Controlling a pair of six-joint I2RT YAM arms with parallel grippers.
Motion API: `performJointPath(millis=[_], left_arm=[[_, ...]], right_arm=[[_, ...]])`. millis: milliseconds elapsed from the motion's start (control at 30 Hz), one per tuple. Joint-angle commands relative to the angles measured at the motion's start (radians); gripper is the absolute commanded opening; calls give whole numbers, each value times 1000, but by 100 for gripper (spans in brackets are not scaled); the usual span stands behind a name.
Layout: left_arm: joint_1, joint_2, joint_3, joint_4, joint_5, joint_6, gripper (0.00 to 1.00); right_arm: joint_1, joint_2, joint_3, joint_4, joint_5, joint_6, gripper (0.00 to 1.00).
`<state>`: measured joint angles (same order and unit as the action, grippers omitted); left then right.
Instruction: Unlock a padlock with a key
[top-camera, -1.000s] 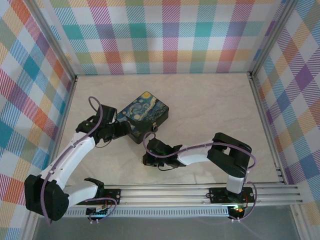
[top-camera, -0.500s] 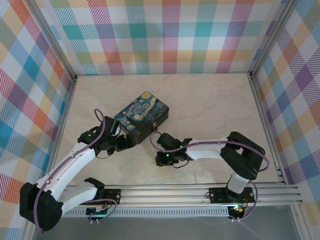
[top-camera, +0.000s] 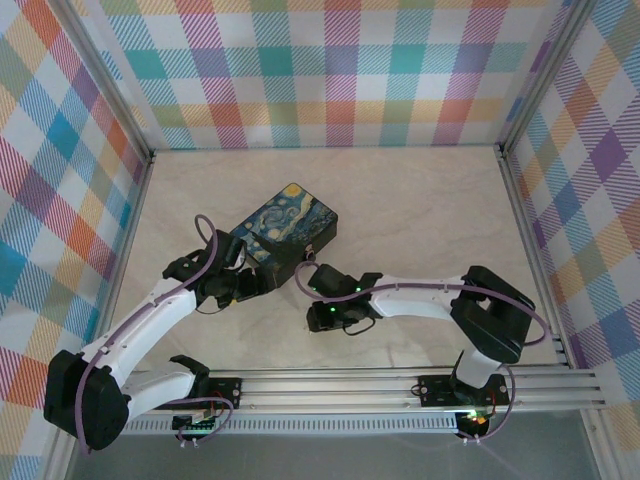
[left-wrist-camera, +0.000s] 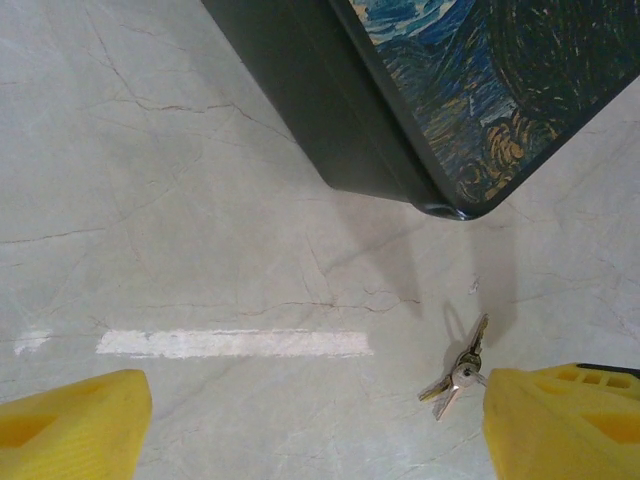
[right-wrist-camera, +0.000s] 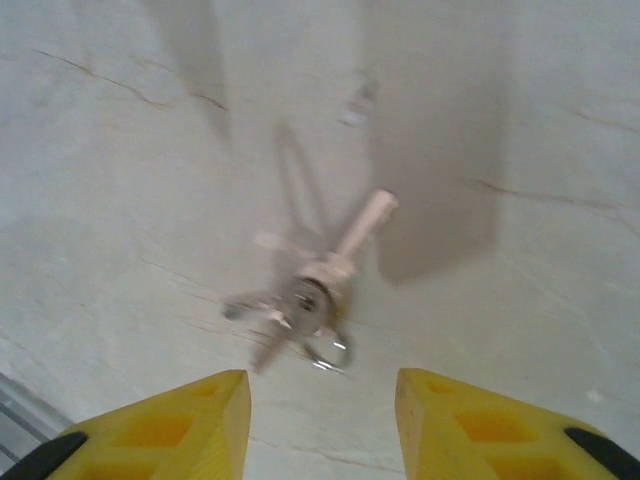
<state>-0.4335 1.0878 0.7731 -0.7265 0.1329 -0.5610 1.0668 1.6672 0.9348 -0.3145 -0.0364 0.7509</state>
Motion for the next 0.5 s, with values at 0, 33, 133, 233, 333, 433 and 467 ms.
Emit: performJointPath(millis=[0,33,133,233,333,433,467], left_arm=[[-7,-4,13,1,-6,-2,86],[-8,-8,14,-3,-6,-1,86],[-8,-28,5,-10,-15,0,86],[-7,-43,-4,-9,-10,1,86],[-8,-51,-20,2,5,-9,86],[-7,-52,-31,13,23,-13,86],[-7,-51,-29,11,23,-11,86]], right_arm=[[7,48,32,-31,33,19,45],[8,54,29,-26,33,22,46],[9,75,31,-27,39,23,47],[9,96,41,-22,36,24,47],[7,111,40,-21,55,34,46],[7,129,52,-17,55,38,46],[7,136,60,-18,55,41,44]])
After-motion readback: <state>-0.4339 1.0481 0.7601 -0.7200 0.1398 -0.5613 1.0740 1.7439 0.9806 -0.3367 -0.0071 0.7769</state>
